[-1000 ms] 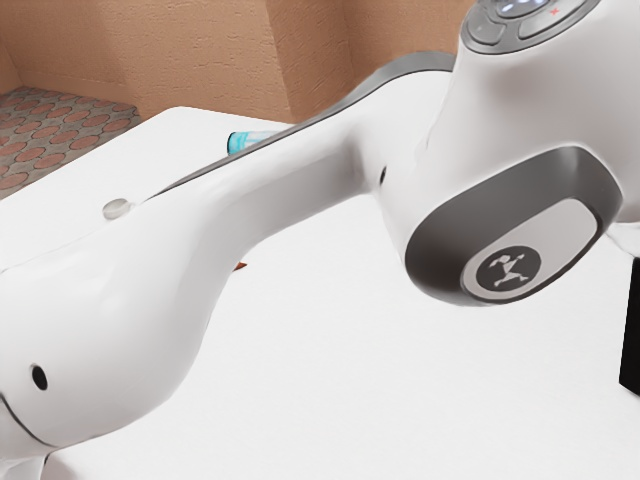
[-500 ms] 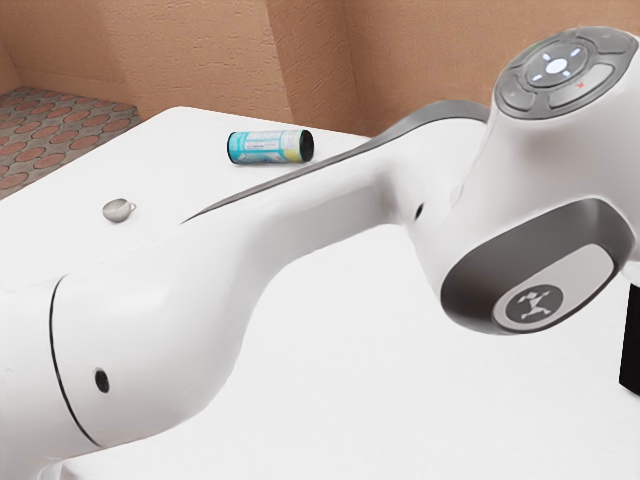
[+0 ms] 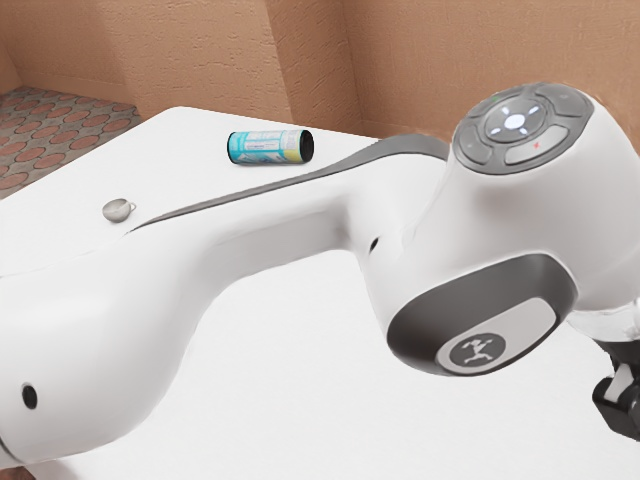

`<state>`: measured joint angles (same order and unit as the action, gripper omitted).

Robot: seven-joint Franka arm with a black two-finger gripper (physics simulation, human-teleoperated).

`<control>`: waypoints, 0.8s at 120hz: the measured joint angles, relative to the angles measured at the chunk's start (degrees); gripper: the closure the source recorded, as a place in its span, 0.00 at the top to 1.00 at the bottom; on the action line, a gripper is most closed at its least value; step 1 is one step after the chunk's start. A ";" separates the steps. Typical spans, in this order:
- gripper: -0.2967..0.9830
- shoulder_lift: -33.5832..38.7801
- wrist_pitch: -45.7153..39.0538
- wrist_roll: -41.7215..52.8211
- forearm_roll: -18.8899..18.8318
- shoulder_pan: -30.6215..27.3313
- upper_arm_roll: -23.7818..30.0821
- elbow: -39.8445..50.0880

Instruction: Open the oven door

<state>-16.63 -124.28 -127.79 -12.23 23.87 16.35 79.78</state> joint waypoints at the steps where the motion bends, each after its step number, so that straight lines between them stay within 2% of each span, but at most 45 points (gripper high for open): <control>1: 0.77 0.57 -0.11 -0.05 0.05 0.00 -0.04 0.72; 22: 0.76 11.20 -1.88 -1.10 1.75 -1.98 -1.24 12.28; 40: 0.77 16.09 -1.10 -1.65 2.54 -3.56 -1.75 14.37; 48: 0.77 16.87 4.65 -2.25 4.18 -1.91 -4.06 8.80; 58: 0.77 20.29 15.48 -3.82 8.17 3.73 -12.00 5.67; 62: 0.77 21.63 19.19 -4.40 9.79 1.83 -13.69 6.55; 70: 0.77 23.84 24.73 -5.48 11.99 -8.59 -15.08 9.91; 74: 0.77 24.45 26.78 -5.96 12.75 -11.70 -15.34 10.76; 96: 0.77 26.67 33.63 -8.24 14.21 -12.53 -15.64 14.25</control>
<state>10.04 -90.65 -136.03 1.98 11.34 0.71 94.03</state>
